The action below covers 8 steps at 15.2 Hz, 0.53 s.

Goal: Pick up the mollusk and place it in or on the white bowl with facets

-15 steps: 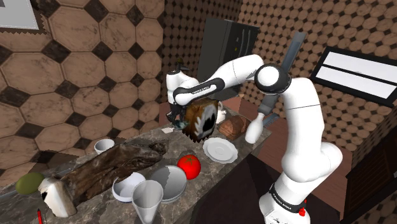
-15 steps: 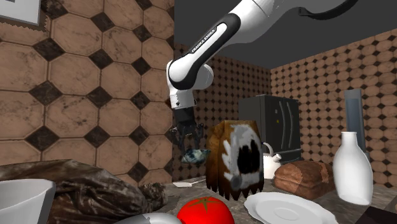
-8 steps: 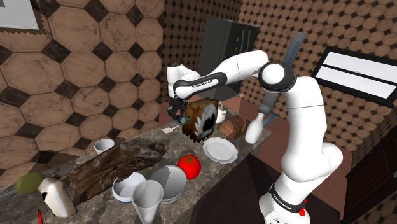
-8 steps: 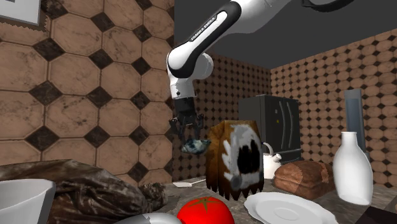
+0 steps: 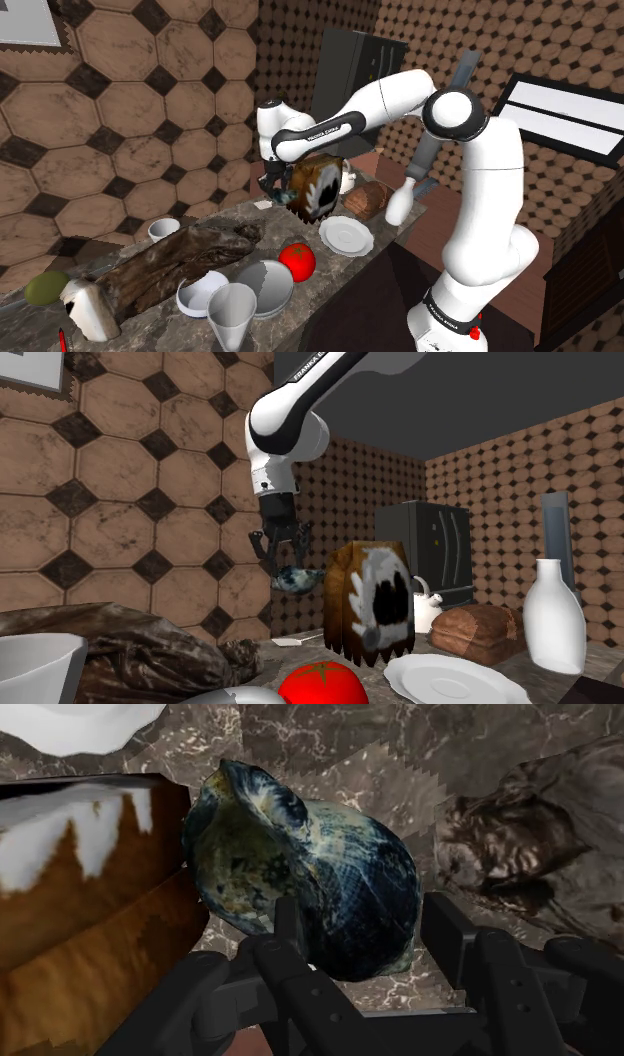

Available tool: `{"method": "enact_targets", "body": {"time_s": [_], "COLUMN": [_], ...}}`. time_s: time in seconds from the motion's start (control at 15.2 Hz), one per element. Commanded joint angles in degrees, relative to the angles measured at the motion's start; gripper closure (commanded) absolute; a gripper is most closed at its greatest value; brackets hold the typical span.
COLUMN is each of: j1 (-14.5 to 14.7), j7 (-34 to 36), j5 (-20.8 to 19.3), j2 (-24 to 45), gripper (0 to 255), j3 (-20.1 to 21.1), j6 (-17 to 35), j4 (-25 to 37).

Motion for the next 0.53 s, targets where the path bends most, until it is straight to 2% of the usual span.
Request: {"method": "enact_targets", "body": {"time_s": [0.0,0.46], "j1": [0.2,2.2], "j7": [2.0,8.5], "j5": [1.1,4.7], "j2": [-2.7,-9.5], "gripper": [255,255], "j3": [1.3,5.7], "j6": [0.8,2.3], "j4": [-3.7,-12.3]}}
